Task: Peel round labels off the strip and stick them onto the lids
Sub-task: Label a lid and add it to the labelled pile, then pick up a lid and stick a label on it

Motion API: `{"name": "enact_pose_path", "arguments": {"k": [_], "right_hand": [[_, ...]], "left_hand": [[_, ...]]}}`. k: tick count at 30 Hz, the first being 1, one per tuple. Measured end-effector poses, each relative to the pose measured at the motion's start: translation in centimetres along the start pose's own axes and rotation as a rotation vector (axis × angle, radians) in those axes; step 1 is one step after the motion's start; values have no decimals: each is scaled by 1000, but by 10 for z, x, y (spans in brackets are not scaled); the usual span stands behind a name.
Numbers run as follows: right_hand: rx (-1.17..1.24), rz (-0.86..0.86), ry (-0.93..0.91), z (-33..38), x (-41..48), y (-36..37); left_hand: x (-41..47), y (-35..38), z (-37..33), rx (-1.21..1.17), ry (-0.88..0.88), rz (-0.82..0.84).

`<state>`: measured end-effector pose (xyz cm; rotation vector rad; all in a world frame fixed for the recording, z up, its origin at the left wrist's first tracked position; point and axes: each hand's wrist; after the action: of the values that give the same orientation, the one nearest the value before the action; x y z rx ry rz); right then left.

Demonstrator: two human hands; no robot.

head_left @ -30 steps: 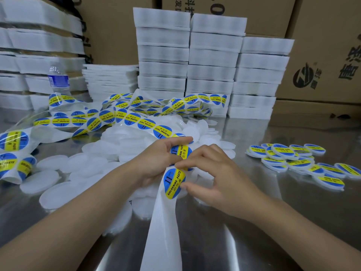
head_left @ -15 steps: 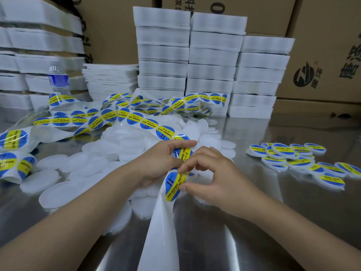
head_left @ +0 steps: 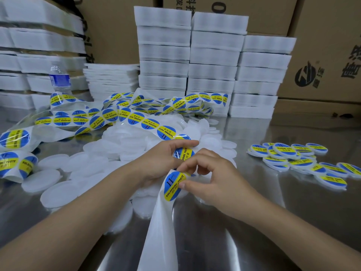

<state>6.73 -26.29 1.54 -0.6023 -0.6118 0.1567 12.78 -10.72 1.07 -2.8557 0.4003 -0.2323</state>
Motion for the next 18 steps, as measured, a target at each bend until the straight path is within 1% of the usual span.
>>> {"name": "enact_pose_path", "arguments": {"k": [3,9,12,18], "right_hand": [[37,-43,14,0,0,0],[48,-60,22,2,0,-3],[52,-76,12,3,1,-6],[80,-101,-17,6,-1,-11]], "left_hand": [[-1,0,0,1,8,3],[-2,0,-1,10,16,-17],[-3,1,-4,-3,14,-42],[-2,0,-4,10,36,-29]]}}
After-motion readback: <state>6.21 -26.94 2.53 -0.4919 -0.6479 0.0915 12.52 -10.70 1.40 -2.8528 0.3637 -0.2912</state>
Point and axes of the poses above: each hand's wrist, its own x-axis towards the middle knuckle, its own y-axis out of the palm, z = x × y, and after that the axes turned 6 degrees about -z, right-handed
